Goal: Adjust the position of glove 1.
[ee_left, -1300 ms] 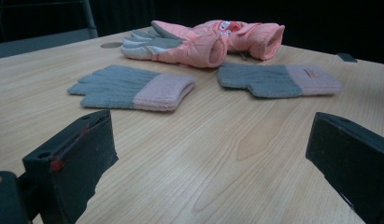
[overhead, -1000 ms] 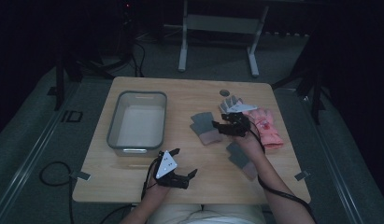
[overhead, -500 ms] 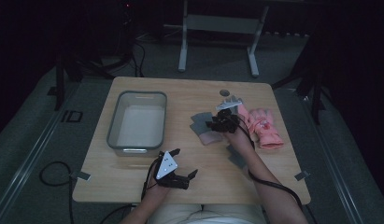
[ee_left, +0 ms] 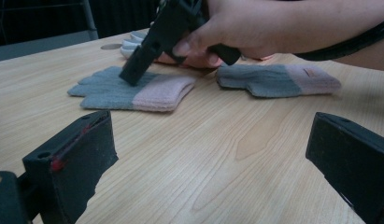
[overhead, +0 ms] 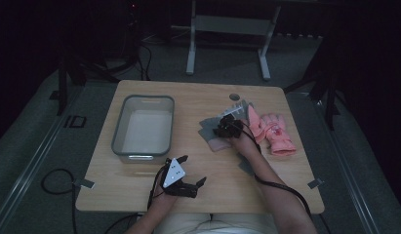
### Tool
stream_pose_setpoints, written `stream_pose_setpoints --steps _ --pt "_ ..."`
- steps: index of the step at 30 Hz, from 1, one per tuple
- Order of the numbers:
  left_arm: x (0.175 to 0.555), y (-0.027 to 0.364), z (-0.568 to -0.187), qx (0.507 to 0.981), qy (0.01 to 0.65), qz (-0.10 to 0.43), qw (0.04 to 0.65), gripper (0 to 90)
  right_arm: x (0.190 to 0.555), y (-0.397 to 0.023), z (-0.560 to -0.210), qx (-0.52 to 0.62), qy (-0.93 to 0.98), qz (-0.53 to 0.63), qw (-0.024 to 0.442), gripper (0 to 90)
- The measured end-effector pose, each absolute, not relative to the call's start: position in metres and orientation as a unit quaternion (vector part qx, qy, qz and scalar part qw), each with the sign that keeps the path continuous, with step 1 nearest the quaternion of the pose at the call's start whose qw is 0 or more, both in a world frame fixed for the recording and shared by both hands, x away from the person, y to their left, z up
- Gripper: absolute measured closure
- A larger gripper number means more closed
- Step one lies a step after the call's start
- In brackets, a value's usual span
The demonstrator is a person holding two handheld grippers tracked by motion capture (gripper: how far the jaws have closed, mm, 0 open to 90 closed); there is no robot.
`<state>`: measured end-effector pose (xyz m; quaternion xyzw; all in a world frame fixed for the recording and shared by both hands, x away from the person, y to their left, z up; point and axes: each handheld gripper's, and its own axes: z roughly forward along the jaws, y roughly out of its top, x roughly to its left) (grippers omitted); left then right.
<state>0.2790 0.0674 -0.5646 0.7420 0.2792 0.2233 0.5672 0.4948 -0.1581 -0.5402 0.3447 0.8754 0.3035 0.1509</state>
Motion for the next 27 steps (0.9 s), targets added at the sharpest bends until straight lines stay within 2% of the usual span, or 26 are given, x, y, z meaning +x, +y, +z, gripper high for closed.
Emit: stream_pose_setpoints --steps 4,8,10,17,27 --pt "0.279 0.067 -0.565 0.742 0.280 0.224 0.567 1.1 0.498 -0.158 -0.544 0.355 0.870 0.312 0.139 68.7" --pt "0.278 0.068 -0.565 0.741 0.282 0.226 0.566 1.1 0.496 -0.155 -0.544 0.367 0.866 0.309 0.141 81.2" --pt "0.278 0.068 -0.565 0.740 0.283 0.226 0.566 1.1 0.495 -0.153 -0.543 0.372 0.864 0.305 0.146 84.6" --pt "0.279 0.068 -0.565 0.740 0.282 0.226 0.567 1.2 0.478 -0.151 -0.516 0.417 0.837 0.326 0.138 86.0" --pt "0.279 0.067 -0.565 0.740 0.281 0.225 0.568 1.1 0.418 -0.152 -0.461 0.464 0.777 0.390 0.168 86.0"
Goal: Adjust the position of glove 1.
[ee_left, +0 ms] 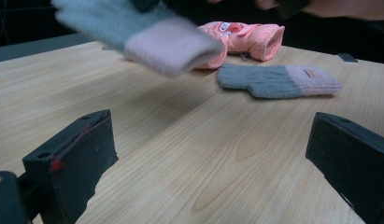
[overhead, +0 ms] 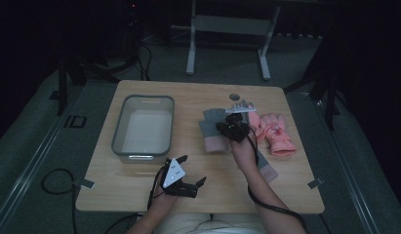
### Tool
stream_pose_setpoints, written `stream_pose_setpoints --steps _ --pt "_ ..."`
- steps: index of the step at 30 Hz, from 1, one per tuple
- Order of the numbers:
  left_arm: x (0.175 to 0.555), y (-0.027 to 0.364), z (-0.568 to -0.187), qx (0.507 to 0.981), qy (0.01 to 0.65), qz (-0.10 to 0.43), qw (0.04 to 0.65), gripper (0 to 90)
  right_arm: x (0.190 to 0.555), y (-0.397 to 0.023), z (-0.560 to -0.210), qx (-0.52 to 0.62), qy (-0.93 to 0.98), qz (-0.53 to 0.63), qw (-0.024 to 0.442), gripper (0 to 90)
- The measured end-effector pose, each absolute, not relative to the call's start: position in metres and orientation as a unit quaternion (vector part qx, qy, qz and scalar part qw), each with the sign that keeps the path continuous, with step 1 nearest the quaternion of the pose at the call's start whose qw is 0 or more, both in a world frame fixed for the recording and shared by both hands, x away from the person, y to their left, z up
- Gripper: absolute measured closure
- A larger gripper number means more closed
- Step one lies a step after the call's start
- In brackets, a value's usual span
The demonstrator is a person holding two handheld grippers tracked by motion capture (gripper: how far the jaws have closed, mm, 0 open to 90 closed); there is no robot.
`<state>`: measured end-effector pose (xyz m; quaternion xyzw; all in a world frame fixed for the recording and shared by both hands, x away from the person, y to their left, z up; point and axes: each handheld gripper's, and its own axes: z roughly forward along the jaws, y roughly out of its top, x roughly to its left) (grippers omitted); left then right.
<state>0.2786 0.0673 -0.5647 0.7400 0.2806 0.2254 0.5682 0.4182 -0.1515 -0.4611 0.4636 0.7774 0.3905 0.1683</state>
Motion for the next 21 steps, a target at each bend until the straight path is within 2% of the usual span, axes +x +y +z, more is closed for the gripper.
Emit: stream_pose_setpoints --steps 5,11,18,21 --pt "0.279 0.067 -0.565 0.740 0.281 0.228 0.567 1.1 0.396 -0.150 -0.459 0.489 0.754 0.404 0.170 86.0" --pt "0.278 0.067 -0.565 0.741 0.277 0.229 0.567 1.2 0.375 -0.148 -0.489 0.514 0.747 0.389 0.160 86.0" --pt "0.278 0.067 -0.565 0.741 0.276 0.228 0.567 1.1 0.372 -0.146 -0.527 0.542 0.740 0.375 0.132 86.0" --pt "0.278 0.067 -0.565 0.741 0.276 0.228 0.568 1.2 0.373 -0.144 -0.532 0.542 0.743 0.368 0.137 85.9"
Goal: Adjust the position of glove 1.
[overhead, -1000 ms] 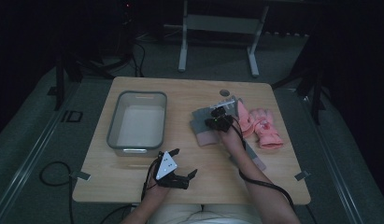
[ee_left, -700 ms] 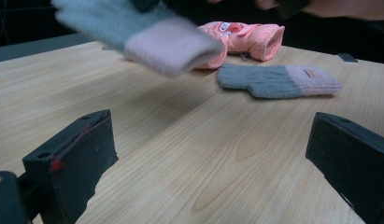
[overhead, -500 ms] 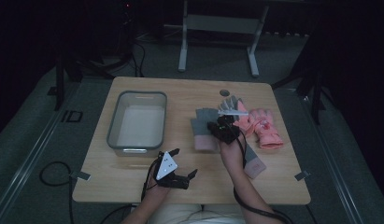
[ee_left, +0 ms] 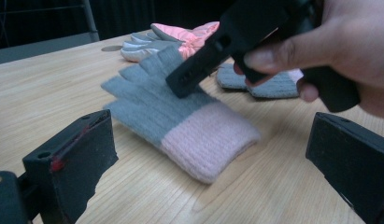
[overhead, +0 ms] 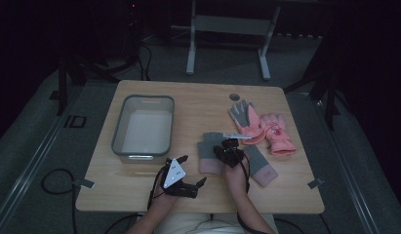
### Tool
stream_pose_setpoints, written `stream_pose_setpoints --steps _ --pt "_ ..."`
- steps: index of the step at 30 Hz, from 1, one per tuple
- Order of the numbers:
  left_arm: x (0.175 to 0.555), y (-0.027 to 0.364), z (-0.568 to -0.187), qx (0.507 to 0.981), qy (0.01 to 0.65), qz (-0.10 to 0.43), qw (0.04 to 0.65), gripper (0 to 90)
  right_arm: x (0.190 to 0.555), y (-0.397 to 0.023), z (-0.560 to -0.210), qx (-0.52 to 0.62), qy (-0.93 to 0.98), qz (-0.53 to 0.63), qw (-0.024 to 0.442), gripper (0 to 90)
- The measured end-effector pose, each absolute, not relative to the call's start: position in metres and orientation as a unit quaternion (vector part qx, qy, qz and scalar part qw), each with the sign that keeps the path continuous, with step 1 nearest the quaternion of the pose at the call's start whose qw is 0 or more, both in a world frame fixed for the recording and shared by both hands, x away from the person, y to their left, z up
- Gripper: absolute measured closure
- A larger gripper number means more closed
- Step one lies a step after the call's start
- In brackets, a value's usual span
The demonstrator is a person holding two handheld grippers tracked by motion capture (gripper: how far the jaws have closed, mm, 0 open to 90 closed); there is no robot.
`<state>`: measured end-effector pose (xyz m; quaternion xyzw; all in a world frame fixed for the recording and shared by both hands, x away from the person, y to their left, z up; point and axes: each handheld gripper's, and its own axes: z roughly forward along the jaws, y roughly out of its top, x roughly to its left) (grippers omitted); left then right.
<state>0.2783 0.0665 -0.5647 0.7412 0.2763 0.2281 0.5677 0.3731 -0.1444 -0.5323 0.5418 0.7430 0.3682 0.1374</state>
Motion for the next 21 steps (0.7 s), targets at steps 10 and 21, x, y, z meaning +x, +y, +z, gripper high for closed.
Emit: stream_pose_setpoints --steps 10,21 --pt "0.278 0.067 -0.565 0.742 0.276 0.228 0.567 1.1 0.379 -0.144 -0.550 0.536 0.756 0.350 0.141 79.2" --pt "0.278 0.067 -0.565 0.741 0.277 0.227 0.568 1.2 0.391 -0.153 -0.534 0.498 0.774 0.361 0.152 64.3"
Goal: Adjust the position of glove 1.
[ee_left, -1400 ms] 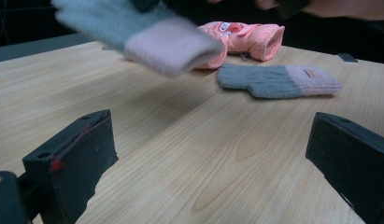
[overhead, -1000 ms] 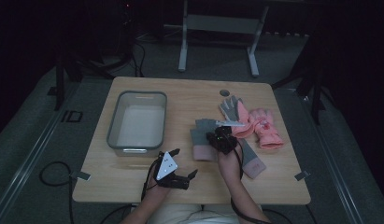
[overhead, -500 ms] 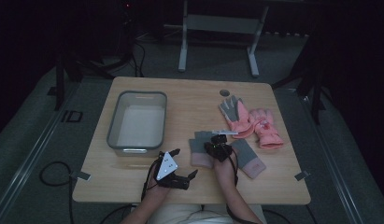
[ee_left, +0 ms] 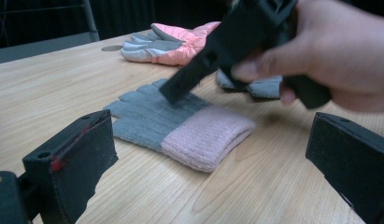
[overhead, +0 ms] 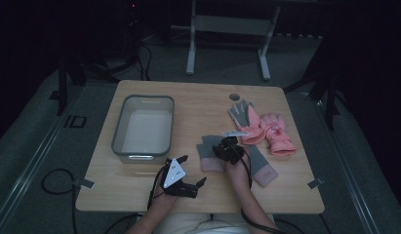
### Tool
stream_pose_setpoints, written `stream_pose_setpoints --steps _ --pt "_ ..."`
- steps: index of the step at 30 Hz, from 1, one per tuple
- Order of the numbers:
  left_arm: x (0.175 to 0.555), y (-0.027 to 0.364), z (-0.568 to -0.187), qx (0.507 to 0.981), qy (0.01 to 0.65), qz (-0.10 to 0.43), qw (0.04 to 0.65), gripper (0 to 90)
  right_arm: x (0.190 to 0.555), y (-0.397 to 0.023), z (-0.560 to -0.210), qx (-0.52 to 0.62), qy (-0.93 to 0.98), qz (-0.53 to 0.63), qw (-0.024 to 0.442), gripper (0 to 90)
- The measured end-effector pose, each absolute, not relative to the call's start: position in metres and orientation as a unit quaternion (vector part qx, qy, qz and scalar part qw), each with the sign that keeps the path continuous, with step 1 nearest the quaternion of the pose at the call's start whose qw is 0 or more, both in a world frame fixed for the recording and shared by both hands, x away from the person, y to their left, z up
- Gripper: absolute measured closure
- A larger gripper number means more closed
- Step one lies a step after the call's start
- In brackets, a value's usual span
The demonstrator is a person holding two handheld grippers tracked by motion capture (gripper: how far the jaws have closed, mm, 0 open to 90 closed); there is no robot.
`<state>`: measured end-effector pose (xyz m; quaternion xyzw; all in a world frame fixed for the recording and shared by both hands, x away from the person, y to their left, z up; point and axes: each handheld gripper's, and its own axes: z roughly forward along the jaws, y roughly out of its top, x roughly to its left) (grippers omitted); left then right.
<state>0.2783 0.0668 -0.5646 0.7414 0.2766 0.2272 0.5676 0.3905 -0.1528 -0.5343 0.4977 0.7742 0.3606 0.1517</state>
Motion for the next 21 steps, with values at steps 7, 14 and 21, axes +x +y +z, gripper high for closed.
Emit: stream_pose_setpoints --steps 7,14,21 --pt "0.278 0.066 -0.565 0.743 0.275 0.227 0.567 1.2 0.389 -0.186 -0.504 0.416 0.808 0.385 0.161 62.3" --pt "0.278 0.066 -0.565 0.742 0.277 0.227 0.567 1.1 0.382 -0.230 -0.495 0.365 0.836 0.377 0.157 63.3" --pt "0.278 0.066 -0.565 0.741 0.278 0.229 0.567 1.1 0.372 -0.271 -0.502 0.348 0.854 0.347 0.169 60.9"
